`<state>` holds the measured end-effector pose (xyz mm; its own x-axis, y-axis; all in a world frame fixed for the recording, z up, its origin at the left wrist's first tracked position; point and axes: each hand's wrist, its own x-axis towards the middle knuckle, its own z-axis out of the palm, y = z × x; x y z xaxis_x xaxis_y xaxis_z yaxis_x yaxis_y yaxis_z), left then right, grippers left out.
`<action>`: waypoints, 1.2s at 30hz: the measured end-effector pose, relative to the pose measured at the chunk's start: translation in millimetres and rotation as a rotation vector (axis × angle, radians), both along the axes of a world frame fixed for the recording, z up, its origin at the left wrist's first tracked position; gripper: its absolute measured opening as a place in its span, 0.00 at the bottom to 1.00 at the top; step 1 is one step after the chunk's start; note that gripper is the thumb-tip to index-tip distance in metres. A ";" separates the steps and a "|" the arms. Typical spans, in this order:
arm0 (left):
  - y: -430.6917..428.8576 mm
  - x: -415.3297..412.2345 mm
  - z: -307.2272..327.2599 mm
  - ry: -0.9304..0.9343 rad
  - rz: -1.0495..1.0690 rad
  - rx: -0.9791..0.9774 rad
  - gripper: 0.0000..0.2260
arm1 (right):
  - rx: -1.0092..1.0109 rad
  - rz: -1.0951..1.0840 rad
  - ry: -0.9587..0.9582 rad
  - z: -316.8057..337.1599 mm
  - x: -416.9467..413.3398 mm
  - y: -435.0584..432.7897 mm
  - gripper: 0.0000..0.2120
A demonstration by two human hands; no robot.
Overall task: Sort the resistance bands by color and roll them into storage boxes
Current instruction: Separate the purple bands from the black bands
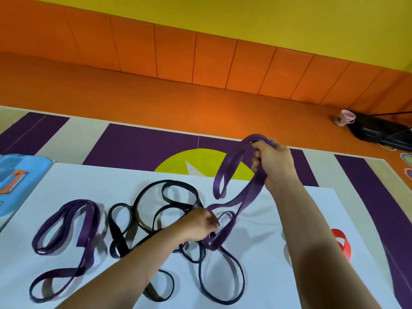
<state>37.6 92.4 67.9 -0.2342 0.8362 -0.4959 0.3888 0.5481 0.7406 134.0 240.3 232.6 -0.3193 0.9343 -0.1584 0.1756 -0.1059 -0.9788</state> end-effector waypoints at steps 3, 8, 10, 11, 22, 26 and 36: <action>4.4 7.5 -7.8 0.106 0.159 0.151 0.09 | 0.026 0.006 -0.009 0.3 3.9 -0.1 0.06; 6.6 -12.1 22.8 0.220 0.510 0.535 0.29 | 0.089 0.163 -0.044 8.5 10.8 -6.7 0.08; 11.9 -22.2 55.6 0.111 0.440 0.687 0.37 | 0.140 0.264 -0.094 10.9 9.9 -11.3 0.06; 14.1 -23.8 72.6 0.031 0.350 0.719 0.41 | 0.169 0.308 -0.118 11.5 8.4 -13.1 0.05; 32.4 9.9 87.0 -0.021 0.379 0.696 0.25 | 0.311 0.439 -0.155 15.7 -10.0 -28.7 0.20; 30.5 2.8 96.3 -0.070 0.455 0.687 0.04 | 0.273 0.634 -0.079 11.9 -1.5 -25.1 0.31; 20.7 -33.5 135.9 -0.183 0.619 0.700 0.08 | 0.001 0.668 -0.179 -127.6 2.9 -39.0 0.44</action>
<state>4.2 113.2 203.8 -0.7030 0.7112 -0.0027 0.0237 0.0272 0.9994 136.9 201.3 105.0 -0.7954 0.5466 -0.2618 0.3620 0.0820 -0.9286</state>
